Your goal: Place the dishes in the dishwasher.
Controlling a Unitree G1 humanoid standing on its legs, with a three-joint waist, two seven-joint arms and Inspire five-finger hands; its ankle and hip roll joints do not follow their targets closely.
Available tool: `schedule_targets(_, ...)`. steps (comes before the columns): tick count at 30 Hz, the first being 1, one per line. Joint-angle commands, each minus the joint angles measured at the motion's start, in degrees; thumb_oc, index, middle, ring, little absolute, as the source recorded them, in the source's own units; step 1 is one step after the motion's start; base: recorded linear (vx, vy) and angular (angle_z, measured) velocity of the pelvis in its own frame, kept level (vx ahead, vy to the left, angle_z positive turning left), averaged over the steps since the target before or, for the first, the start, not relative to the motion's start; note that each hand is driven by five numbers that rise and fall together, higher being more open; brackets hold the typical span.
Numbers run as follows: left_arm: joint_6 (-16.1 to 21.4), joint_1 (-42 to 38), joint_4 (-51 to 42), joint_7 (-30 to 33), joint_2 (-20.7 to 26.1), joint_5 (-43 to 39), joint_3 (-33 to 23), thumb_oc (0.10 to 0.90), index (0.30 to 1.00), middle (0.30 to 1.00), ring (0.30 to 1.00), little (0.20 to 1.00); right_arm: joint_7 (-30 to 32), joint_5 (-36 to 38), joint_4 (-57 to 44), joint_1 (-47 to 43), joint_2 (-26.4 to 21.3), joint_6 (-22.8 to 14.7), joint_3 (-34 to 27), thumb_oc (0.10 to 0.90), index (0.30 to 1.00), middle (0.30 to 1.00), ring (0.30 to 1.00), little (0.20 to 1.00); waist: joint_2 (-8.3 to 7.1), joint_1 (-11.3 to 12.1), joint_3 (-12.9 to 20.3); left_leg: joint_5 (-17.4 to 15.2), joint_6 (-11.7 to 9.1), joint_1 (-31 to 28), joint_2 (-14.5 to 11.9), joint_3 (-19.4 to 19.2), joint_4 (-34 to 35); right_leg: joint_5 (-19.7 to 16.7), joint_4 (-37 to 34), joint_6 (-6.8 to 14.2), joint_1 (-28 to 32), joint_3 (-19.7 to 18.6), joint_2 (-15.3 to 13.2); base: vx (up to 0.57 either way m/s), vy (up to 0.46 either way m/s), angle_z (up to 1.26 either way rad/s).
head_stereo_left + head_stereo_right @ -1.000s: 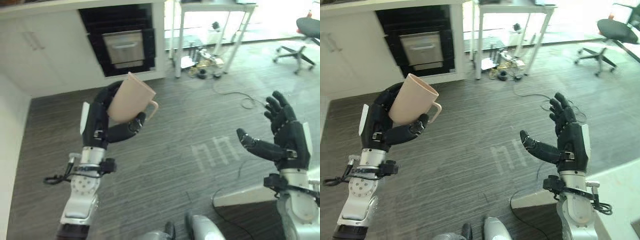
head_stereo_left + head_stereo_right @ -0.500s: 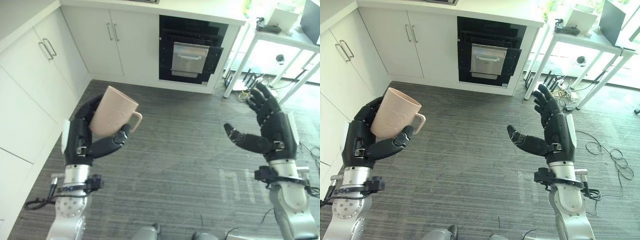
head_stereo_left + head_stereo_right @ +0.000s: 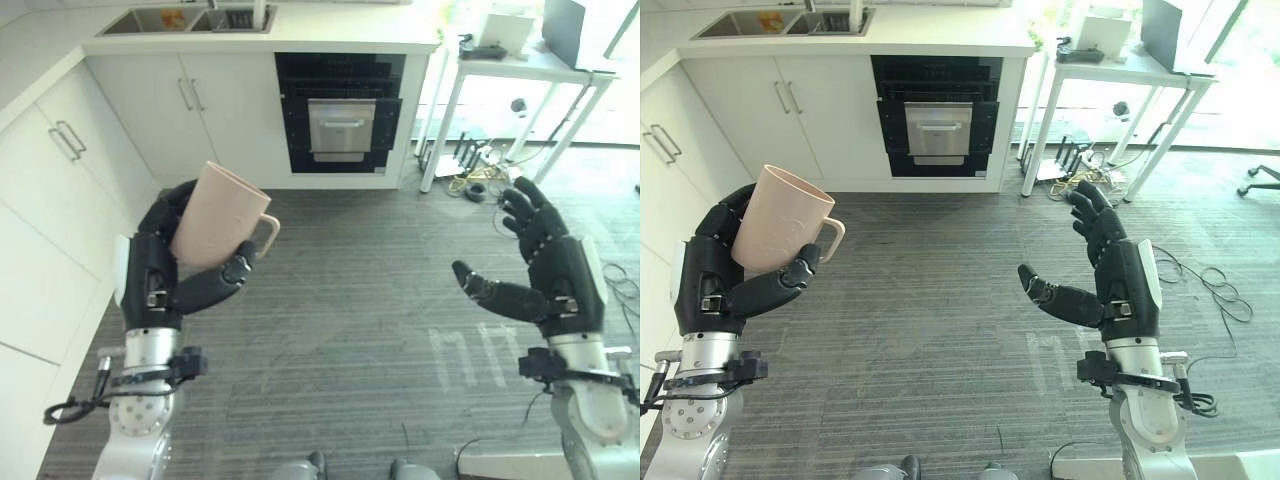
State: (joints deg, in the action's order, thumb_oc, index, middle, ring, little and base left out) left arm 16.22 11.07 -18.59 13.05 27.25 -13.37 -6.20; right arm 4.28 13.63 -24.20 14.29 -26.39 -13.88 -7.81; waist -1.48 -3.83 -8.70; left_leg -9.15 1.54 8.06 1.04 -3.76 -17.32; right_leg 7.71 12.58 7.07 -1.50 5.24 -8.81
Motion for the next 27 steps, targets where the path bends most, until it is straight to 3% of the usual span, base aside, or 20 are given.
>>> schedule_targets(1, 4.96, -7.78, -2.39, 1.18, 0.29, -2.14, -1.02, 0.4, 0.3, 0.3, 0.3, 0.3, 0.61, 1.44, -3.52, -6.36, -4.16, -6.54, -2.49, 0.8, 0.9, 0.9, 0.9, 0.9, 0.32, -0.89, 4.28, 0.59, -2.57, -3.13, -2.81, -1.98, 0.13, 0.34, 4.61, -3.37, -2.5, 0.11, 6.47, 0.06, -0.073, 0.01)
schedule_targets(2, 4.91, -7.86, -2.41, 1.31, 0.09, -1.93, -1.02, 0.4, 0.3, 0.3, 0.3, 0.3, 0.46, 1.62, -3.43, -6.66, -4.31, -6.44, -2.52, 0.8, 0.9, 0.9, 0.9, 0.9, 0.24, -0.78, 4.07, 0.86, -2.73, -3.42, -2.77, -2.13, 0.13, 0.34, 4.61, -3.58, -2.42, 0.0, 6.53, 0.14, -0.162, -0.04)
schedule_targets(4, 4.99, -7.02, -2.67, 0.83, -0.75, -3.1, -1.18, 0.4, 0.3, 0.3, 0.3, 0.3, 0.61, 3.87, -2.9, -7.45, -4.64, -5.78, -2.61, 0.8, 0.9, 0.9, 0.9, 0.9, -1.41, -0.14, 3.0, 6.99, -4.35, -5.35, -2.84, -5.01, 0.13, 0.7, 4.61, -5.09, -1.79, -0.4, 5.97, 0.15, -0.188, -0.05)
schedule_targets(5, 5.13, -6.98, -2.81, 0.9, -0.78, -2.53, -1.01, 0.4, 0.3, 0.3, 0.3, 0.3, 0.66, 5.14, -2.59, -7.77, -4.81, -5.64, -2.42, 0.8, 0.9, 0.9, 0.9, 0.9, -2.7, 0.3, 2.29, 10.78, -5.16, -4.92, -2.59, -5.7, -2.18, 0.6, 4.61, -5.87, -1.4, -0.84, 5.2, 0.07, -0.16, -0.05)
schedule_targets(7, 5.72, -6.77, -3.3, 1.09, -0.95, -1.04, -1.18, 0.4, 0.3, 0.3, 0.3, 0.3, -0.16, 5.16, -2.28, -8.21, -4.3, -5.85, -2.35, 0.8, 0.9, 0.9, 0.9, 0.9, -3.24, 0.78, 0.6, 13.33, -5.72, -0.1, -2.91, -4.72, -9.95, 0.23, 4.61, -6.92, -0.94, -1.68, 5.44, 0.1, -0.092, -0.05)
schedule_targets(9, 5.87, -6.67, -3.48, 0.14, -0.89, -0.2, -1.72, 0.4, 0.3, 0.3, 0.3, 0.3, -0.06, 0.49, -2.11, -8.23, -3.51, -4.93, -1.69, 0.8, 0.9, 0.9, 0.9, 0.9, -2.55, 1.23, -0.2, 14.12, -5.67, 2.56, -3.72, -5.79, -4.7, 0.81, 4.61, -6.09, -0.12, -2.43, 6.57, 0.25, 0.116, 0.08)
schedule_targets(10, 6.65, -5.97, -3.48, 0.1, -0.66, 0.75, -2.12, 0.4, 0.3, 0.3, 0.3, 0.3, -0.51, 0.58, -2.0, -7.89, -3.36, -3.7, -1.13, 0.8, 0.9, 0.9, 0.9, 0.9, -1.14, 1.58, -0.55, 13.34, -5.69, 5.1, -5.92, -7.32, 0.13, 2.07, 4.61, -4.83, 1.06, -2.66, 7.71, 0.33, 0.227, 0.12)
schedule_targets(11, 6.94, -5.67, -3.48, 0.42, -0.6, 1.14, -2.13, 0.4, 0.3, 0.3, 0.3, 0.3, -1.03, 1.22, -1.9, -7.56, -3.36, -3.35, -1.01, 0.8, 0.9, 0.9, 0.9, 0.9, -0.25, 1.82, -0.53, 12.38, -5.84, 7.23, -7.16, -7.28, 0.13, 2.61, 4.61, -4.47, 1.53, -2.72, 8.38, 0.38, 0.287, 0.02)
schedule_targets(13, 7.91, -5.18, -2.99, 1.21, -0.19, 1.11, -2.09, 0.4, 0.3, 0.3, 0.3, 0.3, -2.61, 0.95, -0.98, -6.12, -3.22, -3.57, -0.99, 0.8, 0.9, 0.9, 0.9, 0.9, 1.3, 2.53, -0.21, 14.04, -7.17, 12.65, -9.37, -5.53, 0.13, 3.82, 4.61, -3.86, 3.44, -2.79, 9.18, 0.34, 0.231, -0.03)
schedule_targets(14, 9.22, -4.79, -2.2, 1.38, -0.02, 0.87, -2.02, 0.4, 0.3, 0.3, 0.3, 0.3, -3.03, 0.87, 0.07, -5.71, -3.78, -4.49, -1.16, 0.8, 0.9, 0.9, 0.9, 0.9, 1.62, 3.24, -0.12, 15.75, -7.8, 14.76, -9.48, -3.42, 0.13, 4.59, 4.61, -3.89, 4.85, -3.17, 9.38, 0.35, 0.239, -0.2)
schedule_targets(17, 11.68, -4.96, -0.51, 2.8, 0.05, 2.95, -1.89, 0.4, 0.3, 0.3, 0.3, 0.3, -3.9, 3.0, 1.43, -6.18, -5.5, -6.21, -1.41, 0.8, 0.9, 0.9, 0.9, 0.9, 1.89, 2.49, 1.02, 12.65, -6.9, 14.05, -10.17, -4.77, 0.13, 5.79, 4.61, -3.53, 5.87, -3.83, 8.92, 0.36, 0.278, -0.53)
schedule_targets(19, 10.49, -5.94, -1.06, 3.36, 0.52, 3.43, -1.93, 0.4, 0.3, 0.3, 0.3, 0.3, -6.27, 4.97, -0.15, -4.62, -5.03, -6.55, -3.19, 0.8, 0.9, 0.9, 0.9, 0.9, 1.71, 2.47, 2.48, 10.74, -5.44, 12.34, -8.44, -4.48, 0.13, 5.91, 4.61, -2.08, 8.55, -4.63, 7.3, 0.47, 0.332, -0.58)
schedule_targets(20, 10.26, -6.09, -1.2, 3.09, 0.64, 3.06, -1.97, 0.4, 0.3, 0.3, 0.3, 0.3, -6.45, 4.91, -0.63, -4.2, -4.85, -6.43, -3.53, 0.8, 0.9, 0.9, 0.9, 0.9, 1.43, 2.59, 2.83, 10.29, -4.88, 11.92, -7.75, -4.43, 0.13, 5.18, 4.61, -1.52, 9.13, -4.58, 6.71, 0.42, 0.266, -0.32)
schedule_targets(24, 8.54, -7.09, -2.2, -0.05, 0.3, 2.21, -1.41, 0.4, 0.3, 0.3, 0.3, 0.3, -3.41, 3.44, -2.03, -3.52, -2.51, -5.84, -3.29, 0.8, 0.9, 0.9, 0.9, 0.9, 0.05, 2.68, 4.81, 7.91, -1.78, 9.01, -3.88, -3.08, 0.13, -8.03, 4.61, 1.86, 10.89, -3.7, 4.56, 0.31, 0.197, 0.2)
schedule_targets(25, 7.81, -7.43, -2.58, -1.73, 0.08, 1.86, -0.81, 0.4, 0.3, 0.3, 0.3, 0.3, -2.41, 3.38, -2.65, -3.76, -1.49, -5.12, -2.98, 0.8, 0.9, 0.9, 0.9, 0.9, 0.61, 2.62, 5.24, 6.93, -0.93, 7.47, -3.35, -2.78, 0.13, -13.26, 9.38, 2.47, 10.42, -1.83, 4.69, 0.28, 0.23, 0.46)
schedule_targets(26, 7.78, -7.52, -2.7, -2.35, 0.07, 1.57, -0.64, 0.4, 0.3, 0.3, 0.3, 0.3, -2.4, 3.2, -2.84, -3.84, -1.11, -4.84, -2.83, 0.8, 0.9, 0.9, 0.9, 0.9, 0.67, 2.75, 5.25, 6.58, -0.6, 7.21, -3.21, -3.07, 0.13, -13.78, 12.27, 2.66, 9.63, -1.24, 4.47, 0.35, 0.323, 0.35)
schedule_targets(27, 8.03, -7.77, -2.71, -2.89, 0.08, 1.75, -0.18, 0.4, 0.3, 0.3, 0.3, 0.3, -2.96, 2.2, -2.98, -3.66, -0.66, -4.79, -2.44, 0.8, 0.9, 0.9, 0.9, 0.9, 1.49, 2.48, 5.12, 5.9, -0.09, 6.04, -3.38, -3.42, 0.13, -16.34, 19.69, 2.91, 7.71, -0.69, 5.0, 0.31, 0.318, 0.47)
